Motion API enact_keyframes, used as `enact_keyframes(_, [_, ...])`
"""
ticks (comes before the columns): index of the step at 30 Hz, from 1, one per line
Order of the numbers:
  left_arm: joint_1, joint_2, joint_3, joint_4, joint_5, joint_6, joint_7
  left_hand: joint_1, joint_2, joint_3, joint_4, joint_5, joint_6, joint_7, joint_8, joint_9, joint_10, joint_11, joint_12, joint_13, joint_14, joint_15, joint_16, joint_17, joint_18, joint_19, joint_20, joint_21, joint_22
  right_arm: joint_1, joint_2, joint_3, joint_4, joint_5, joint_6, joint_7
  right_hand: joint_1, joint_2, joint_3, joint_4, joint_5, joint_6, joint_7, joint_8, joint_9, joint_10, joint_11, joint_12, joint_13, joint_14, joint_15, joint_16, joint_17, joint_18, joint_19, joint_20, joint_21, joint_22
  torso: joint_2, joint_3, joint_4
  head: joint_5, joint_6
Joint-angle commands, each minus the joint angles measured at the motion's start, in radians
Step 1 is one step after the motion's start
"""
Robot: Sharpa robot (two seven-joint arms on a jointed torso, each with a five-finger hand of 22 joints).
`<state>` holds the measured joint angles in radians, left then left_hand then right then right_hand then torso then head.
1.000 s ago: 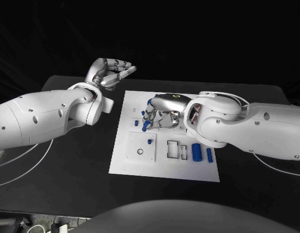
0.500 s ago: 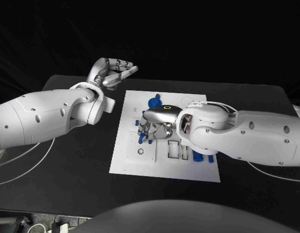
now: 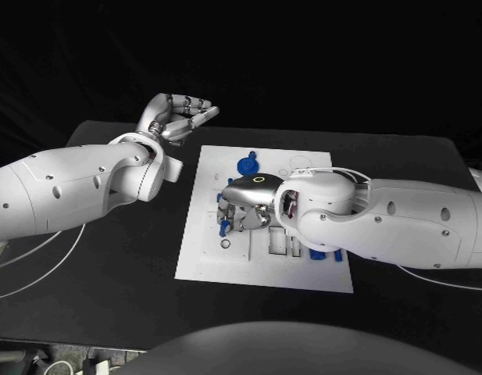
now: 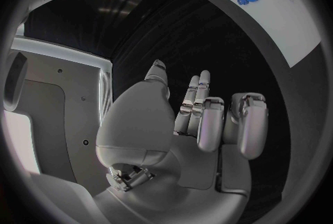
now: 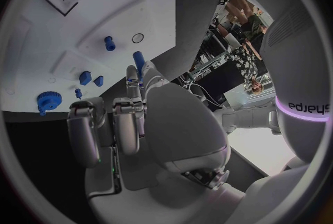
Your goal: Assemble the parts on the task board
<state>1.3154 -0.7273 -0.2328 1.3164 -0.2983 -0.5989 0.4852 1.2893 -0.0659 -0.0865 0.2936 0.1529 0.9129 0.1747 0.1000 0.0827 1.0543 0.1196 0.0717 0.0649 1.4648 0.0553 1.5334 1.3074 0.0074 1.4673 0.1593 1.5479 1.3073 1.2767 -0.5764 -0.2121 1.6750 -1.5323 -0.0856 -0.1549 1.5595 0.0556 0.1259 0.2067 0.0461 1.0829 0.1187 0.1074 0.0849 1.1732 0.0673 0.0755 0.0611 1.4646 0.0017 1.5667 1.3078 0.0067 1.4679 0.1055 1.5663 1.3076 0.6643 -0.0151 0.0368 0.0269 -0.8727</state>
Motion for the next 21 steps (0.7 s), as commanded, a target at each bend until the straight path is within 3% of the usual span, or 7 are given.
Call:
enact_keyframes(1, [0.001, 0.000, 0.001, 0.005, 0.003, 0.011, 0.011, 0.005, 0.008, 0.007, -0.001, 0.002, 0.003, 0.003, -0.006, -0.001, -0.003, 0.003, -0.004, -0.001, 0.076, -0.001, 0.004, 0.191, 0.000, 0.079, 0.000, -0.004, 0.253, -0.003, 0.006, 0.000, -0.004, -0.046, 0.035, 0.014, 0.011, -0.003, 0.005, 0.000, 0.003, 0.007, -0.002, 0.006, 0.002, -0.003, 0.007, -0.008, -0.001, 0.106, 0.005, 0.004, 0.263, -0.007, 0.103, 0.008, 0.004, 0.263, 0.000, -0.0007, 0.0007, 0.000, 0.000])
enact_keyframes(21, [0.001, -0.007, 0.001, 0.010, 0.003, 0.009, 0.011, 0.008, 0.011, 0.007, -0.001, 0.004, 0.002, 0.004, -0.007, -0.002, -0.005, 0.003, -0.004, -0.001, 0.076, -0.001, 0.004, 0.191, 0.000, 0.080, 0.000, -0.003, 0.254, -0.025, 0.031, 0.000, -0.023, -0.083, 0.079, 0.026, 0.012, -0.003, 0.007, -0.001, 0.003, 0.004, -0.002, 0.003, 0.001, -0.007, 0.007, -0.012, -0.001, 0.106, 0.002, 0.004, 0.263, -0.007, 0.103, 0.008, 0.004, 0.263, -0.001, 0.0004, -0.0002, -0.006, 0.000])
